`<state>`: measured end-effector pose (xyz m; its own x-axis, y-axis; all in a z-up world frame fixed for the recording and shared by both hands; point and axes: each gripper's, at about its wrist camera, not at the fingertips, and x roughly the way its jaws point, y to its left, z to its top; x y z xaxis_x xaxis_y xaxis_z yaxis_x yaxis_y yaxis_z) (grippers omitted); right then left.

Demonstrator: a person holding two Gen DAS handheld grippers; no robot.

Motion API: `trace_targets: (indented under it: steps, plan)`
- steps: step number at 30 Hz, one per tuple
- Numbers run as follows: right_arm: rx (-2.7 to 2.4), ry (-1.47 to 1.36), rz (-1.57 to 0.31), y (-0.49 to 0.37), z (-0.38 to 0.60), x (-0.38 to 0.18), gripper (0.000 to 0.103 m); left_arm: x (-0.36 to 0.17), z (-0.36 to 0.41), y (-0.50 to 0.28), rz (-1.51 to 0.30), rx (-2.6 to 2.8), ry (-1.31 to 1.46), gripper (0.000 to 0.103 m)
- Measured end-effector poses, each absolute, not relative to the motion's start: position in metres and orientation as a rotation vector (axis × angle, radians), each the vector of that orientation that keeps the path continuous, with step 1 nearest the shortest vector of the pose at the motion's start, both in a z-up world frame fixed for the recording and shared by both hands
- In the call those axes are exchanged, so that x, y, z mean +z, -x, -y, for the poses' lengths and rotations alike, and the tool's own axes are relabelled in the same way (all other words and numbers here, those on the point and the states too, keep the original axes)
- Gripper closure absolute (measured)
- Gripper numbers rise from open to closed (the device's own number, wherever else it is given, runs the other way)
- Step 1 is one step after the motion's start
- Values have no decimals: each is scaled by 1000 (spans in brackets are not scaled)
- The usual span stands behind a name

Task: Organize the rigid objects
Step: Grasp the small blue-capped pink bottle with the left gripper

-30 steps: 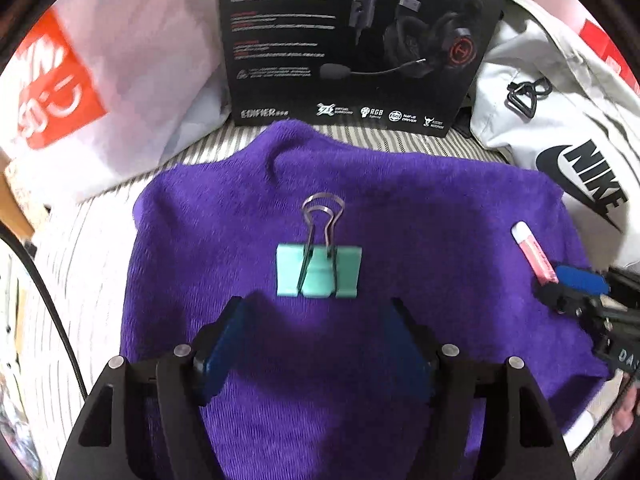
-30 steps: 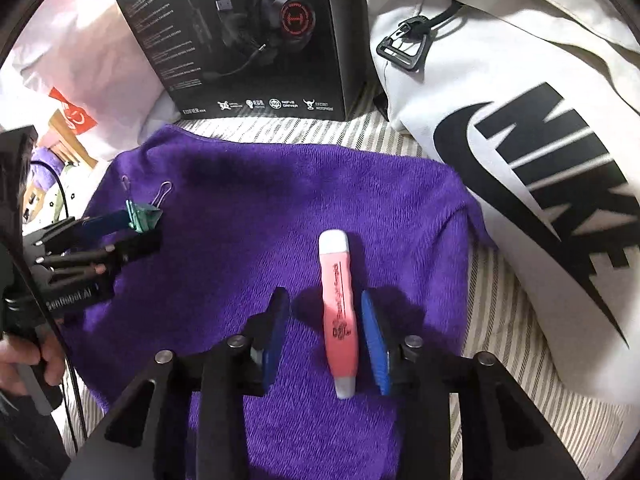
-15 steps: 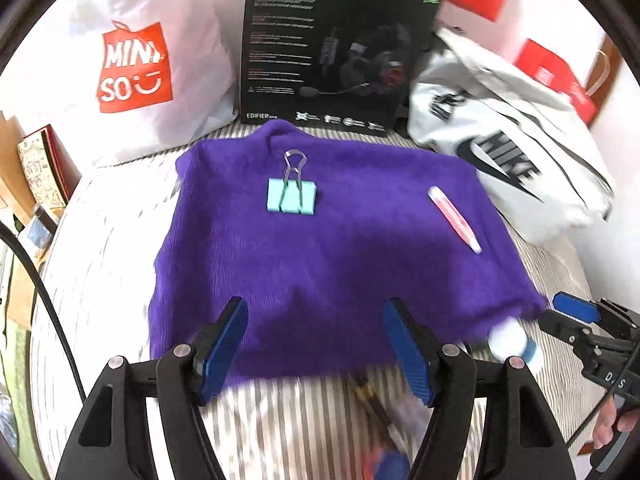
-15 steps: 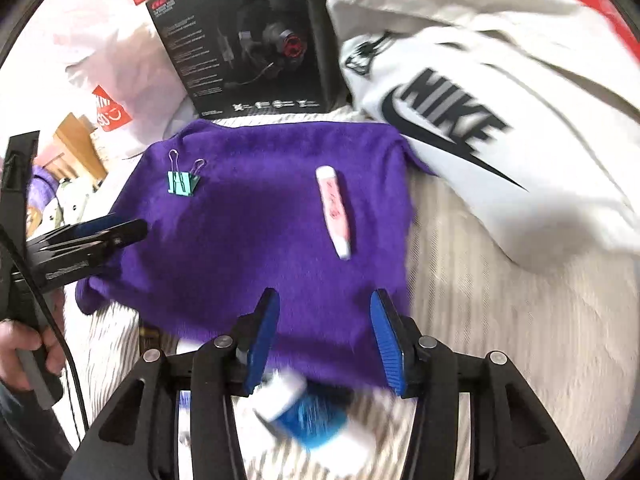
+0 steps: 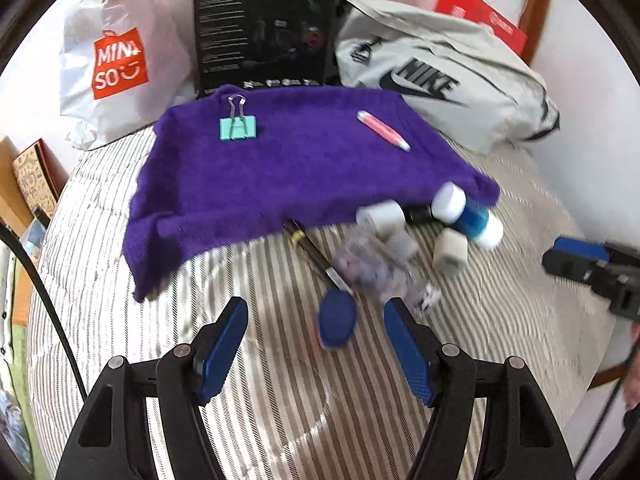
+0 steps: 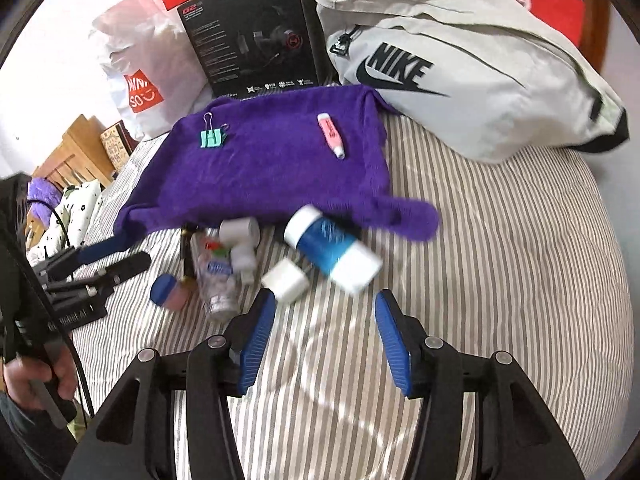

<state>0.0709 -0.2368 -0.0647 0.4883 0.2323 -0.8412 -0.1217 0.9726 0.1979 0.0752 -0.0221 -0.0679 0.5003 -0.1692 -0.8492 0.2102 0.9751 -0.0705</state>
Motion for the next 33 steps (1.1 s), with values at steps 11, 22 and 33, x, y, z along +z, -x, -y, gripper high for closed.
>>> trace_targets:
  steps: [11,22,33]
  plan:
    - [191,-98,-1024,-43,242,-57,51,-95,32,-76,-1072,-235,-80,41]
    - [165,-96,-1067,-47,252,-71,51,-99,34,-88,-1073,-272,-64,83]
    - [181,-96,-1062,-57,253,-78,47,-81,10,-80,-1055,-234,-52,83]
